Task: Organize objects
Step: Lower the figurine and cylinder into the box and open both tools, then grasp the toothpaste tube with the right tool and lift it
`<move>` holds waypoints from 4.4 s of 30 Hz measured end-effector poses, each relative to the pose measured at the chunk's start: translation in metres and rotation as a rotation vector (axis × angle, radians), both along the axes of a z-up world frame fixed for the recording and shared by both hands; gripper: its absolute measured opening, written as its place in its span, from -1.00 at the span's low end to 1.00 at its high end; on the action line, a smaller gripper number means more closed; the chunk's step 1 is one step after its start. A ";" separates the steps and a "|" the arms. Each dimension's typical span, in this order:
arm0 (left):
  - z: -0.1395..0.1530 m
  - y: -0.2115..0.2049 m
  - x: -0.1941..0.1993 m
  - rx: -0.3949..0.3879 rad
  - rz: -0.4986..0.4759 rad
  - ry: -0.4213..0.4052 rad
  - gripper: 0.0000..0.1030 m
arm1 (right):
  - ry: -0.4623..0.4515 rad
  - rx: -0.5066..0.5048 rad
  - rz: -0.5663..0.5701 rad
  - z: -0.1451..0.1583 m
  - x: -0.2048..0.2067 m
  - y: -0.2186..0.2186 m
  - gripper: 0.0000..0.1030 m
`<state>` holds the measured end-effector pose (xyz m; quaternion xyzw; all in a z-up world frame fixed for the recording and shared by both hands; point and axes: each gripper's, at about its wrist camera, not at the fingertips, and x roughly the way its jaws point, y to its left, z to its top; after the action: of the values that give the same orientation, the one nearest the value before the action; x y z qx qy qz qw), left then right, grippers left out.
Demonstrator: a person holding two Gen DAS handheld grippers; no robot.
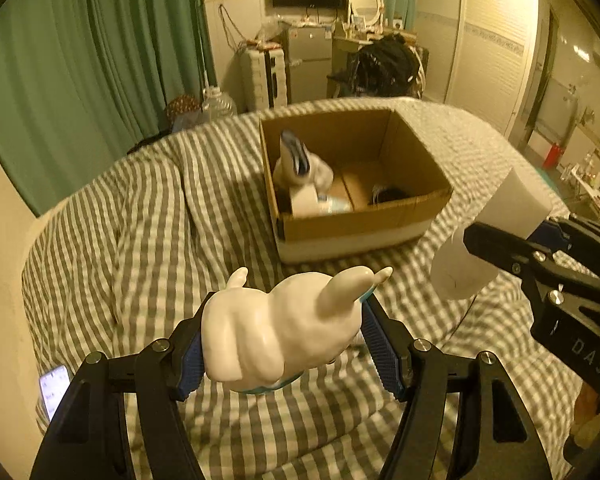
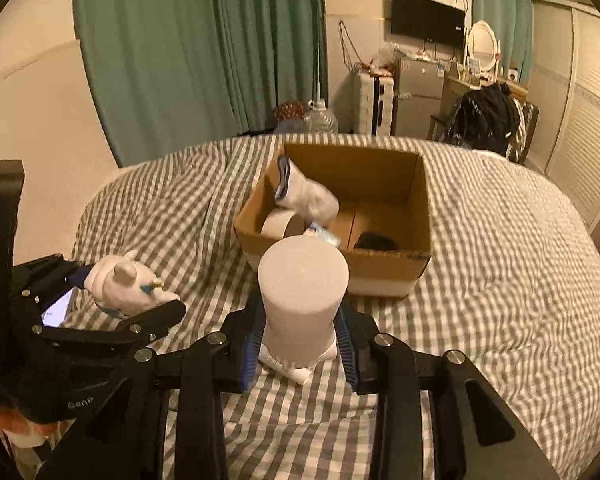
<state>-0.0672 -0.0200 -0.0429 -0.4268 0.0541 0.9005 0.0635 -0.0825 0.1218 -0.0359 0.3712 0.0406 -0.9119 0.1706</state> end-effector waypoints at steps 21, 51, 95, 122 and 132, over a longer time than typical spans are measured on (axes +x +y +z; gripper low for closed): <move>0.032 0.044 -0.115 0.013 -0.044 0.097 0.36 | 0.083 -0.053 -0.061 0.067 -0.099 0.036 -0.36; -0.077 0.101 -0.230 0.049 -0.153 -0.026 0.46 | -0.054 -0.134 -0.128 -0.048 -0.243 0.059 -0.36; 0.002 -0.049 -0.028 0.040 0.117 0.119 0.99 | 0.053 0.000 -0.056 0.024 -0.044 0.011 0.60; -0.131 -0.028 -0.043 -0.136 0.076 -0.064 0.99 | -0.447 0.191 0.306 -0.178 -0.076 -0.049 -0.51; -0.127 -0.006 -0.060 -0.034 0.027 -0.094 0.99 | -0.280 0.121 0.109 -0.123 -0.060 0.015 -0.67</move>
<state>-0.1273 -0.0264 -0.1695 -0.4702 0.0604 0.8793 0.0467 -0.1423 0.1364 -0.1590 0.5013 0.0916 -0.8365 0.2012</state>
